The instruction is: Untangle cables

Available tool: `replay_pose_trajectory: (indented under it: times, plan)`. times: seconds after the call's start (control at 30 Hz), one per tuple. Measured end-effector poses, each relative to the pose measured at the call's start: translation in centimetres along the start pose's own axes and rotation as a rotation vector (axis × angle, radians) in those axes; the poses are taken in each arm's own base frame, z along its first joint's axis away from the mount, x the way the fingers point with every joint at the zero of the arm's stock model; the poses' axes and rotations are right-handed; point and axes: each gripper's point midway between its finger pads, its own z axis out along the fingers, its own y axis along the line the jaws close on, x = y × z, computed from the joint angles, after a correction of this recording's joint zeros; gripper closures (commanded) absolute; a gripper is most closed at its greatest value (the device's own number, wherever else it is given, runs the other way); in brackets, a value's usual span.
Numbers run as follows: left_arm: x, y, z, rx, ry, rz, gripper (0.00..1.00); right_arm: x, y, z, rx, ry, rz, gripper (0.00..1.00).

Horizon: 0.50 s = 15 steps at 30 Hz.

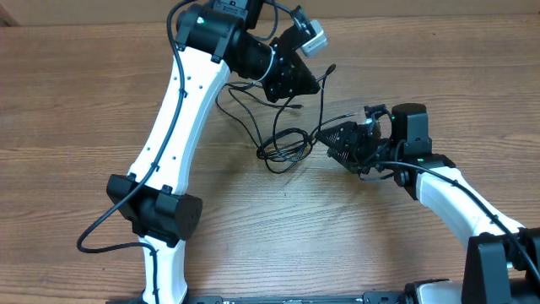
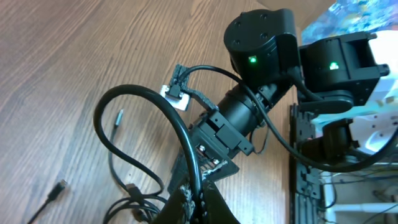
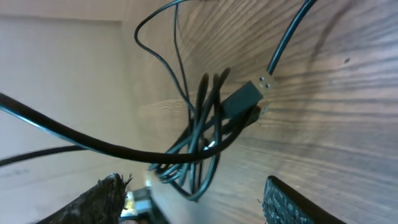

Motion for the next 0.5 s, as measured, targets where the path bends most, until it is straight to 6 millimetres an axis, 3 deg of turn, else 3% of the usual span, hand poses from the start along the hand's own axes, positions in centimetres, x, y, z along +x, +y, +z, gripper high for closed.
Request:
replay_pose_trajectory:
  times: [0.33,0.4,0.5]
  plan:
    - [-0.3,-1.7,-0.3,0.1,-0.039,-0.039,0.96,-0.1,-0.7,2.1,0.139,-0.088,-0.194,0.3]
    - [-0.5,-2.1,-0.4,0.124,-0.051,-0.042,0.96,-0.4,-0.3,2.5,0.153,-0.117,-0.229,0.38]
    - [-0.6,-2.6,-0.4,0.15,-0.06,-0.053,0.96,-0.9,-0.1,2.8,0.182,-0.165,-0.279,0.61]
